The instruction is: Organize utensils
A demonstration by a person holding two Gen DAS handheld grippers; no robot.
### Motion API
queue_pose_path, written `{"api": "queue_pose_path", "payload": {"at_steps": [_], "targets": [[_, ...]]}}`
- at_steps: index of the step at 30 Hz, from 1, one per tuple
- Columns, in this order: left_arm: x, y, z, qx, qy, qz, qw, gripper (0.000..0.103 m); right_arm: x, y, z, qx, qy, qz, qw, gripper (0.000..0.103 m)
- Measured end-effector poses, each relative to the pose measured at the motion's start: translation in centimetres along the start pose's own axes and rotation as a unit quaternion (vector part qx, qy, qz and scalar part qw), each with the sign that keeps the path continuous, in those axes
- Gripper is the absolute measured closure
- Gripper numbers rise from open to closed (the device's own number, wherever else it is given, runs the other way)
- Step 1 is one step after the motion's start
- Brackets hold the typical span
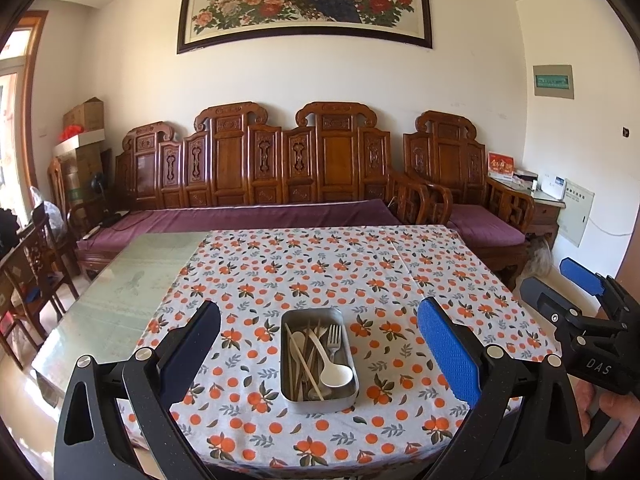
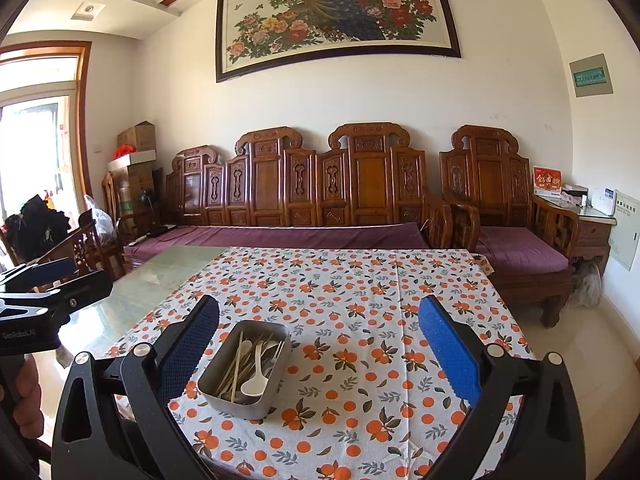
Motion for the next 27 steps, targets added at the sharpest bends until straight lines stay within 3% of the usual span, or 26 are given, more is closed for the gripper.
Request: {"api": "queue_pose_path", "payload": {"at_steps": [27], "targets": [[0.18,0.20,-0.12,-0.001,-0.001,-0.002,1.0000,0.008,0.11,0.43,-0.45,0.003,0.002,-0.004,1.000,0.003]]}}
Point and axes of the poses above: each gripper's, at about its wrist camera, not at the fingertips, and z roughly against the way its jaws point, x to its left, y to its underside, the point moved 2 cm from there along -z, roughly the way its jaws point, and after that the axes turned 10 degrees about z, right-handed, at the moved point
